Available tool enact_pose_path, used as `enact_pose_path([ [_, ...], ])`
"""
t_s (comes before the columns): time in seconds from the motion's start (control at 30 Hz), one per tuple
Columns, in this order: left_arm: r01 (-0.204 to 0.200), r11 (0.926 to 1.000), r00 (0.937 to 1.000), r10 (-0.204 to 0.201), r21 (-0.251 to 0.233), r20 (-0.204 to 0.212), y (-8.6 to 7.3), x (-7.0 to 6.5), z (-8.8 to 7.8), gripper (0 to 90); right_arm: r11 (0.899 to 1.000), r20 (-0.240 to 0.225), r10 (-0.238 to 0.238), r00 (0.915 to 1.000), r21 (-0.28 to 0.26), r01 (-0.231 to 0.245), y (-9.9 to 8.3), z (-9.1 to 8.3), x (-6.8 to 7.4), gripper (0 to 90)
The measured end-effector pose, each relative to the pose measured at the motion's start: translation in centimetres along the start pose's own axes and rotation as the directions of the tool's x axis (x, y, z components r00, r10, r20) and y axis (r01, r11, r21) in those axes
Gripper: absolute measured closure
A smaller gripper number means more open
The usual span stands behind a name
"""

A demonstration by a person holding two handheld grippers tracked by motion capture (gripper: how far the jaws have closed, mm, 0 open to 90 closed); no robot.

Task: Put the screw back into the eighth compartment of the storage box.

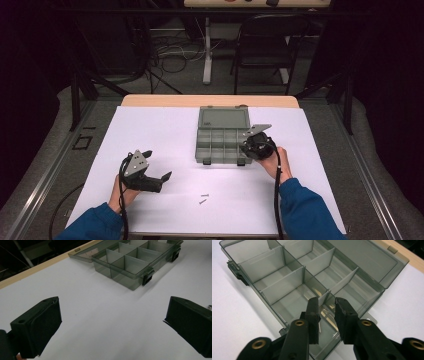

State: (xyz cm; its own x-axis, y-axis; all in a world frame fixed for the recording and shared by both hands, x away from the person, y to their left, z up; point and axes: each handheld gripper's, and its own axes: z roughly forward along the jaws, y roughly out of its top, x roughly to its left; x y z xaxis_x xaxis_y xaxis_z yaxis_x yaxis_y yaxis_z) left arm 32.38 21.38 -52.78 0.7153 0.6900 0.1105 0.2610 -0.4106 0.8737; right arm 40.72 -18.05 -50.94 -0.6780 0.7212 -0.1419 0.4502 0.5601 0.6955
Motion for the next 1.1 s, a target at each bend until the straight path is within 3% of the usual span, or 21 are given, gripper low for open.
enact_pose_path([
  [0.17, 0.000, 1.0000, 1.0000, 0.000, -0.001, -0.002, 0.0, 0.0, 0.0, 0.0, 0.999, 0.012, 0.018, 0.9998, -0.030, -0.017, 0.1, -1.0, -0.2, 54.5],
  [0.5, -0.003, 1.0000, 1.0000, 0.003, 0.002, -0.006, 0.0, 0.0, -0.1, 0.0, 0.994, -0.016, 0.025, 0.9996, -0.107, -0.027, 0.3, -3.1, 0.5, 28.6],
  [0.77, -0.006, 1.0000, 1.0000, 0.006, 0.000, -0.007, 0.1, -0.1, -0.1, 0.0, 0.990, -0.037, 0.009, 0.9993, -0.138, -0.014, 0.2, -4.7, 1.7, 19.4],
  [1.1, -0.008, 1.0000, 0.9999, 0.008, 0.000, -0.007, 0.1, -0.1, -0.1, 0.0, 0.986, -0.087, -0.038, 0.9955, -0.163, 0.023, -0.5, -5.9, 4.4, 14.7],
])
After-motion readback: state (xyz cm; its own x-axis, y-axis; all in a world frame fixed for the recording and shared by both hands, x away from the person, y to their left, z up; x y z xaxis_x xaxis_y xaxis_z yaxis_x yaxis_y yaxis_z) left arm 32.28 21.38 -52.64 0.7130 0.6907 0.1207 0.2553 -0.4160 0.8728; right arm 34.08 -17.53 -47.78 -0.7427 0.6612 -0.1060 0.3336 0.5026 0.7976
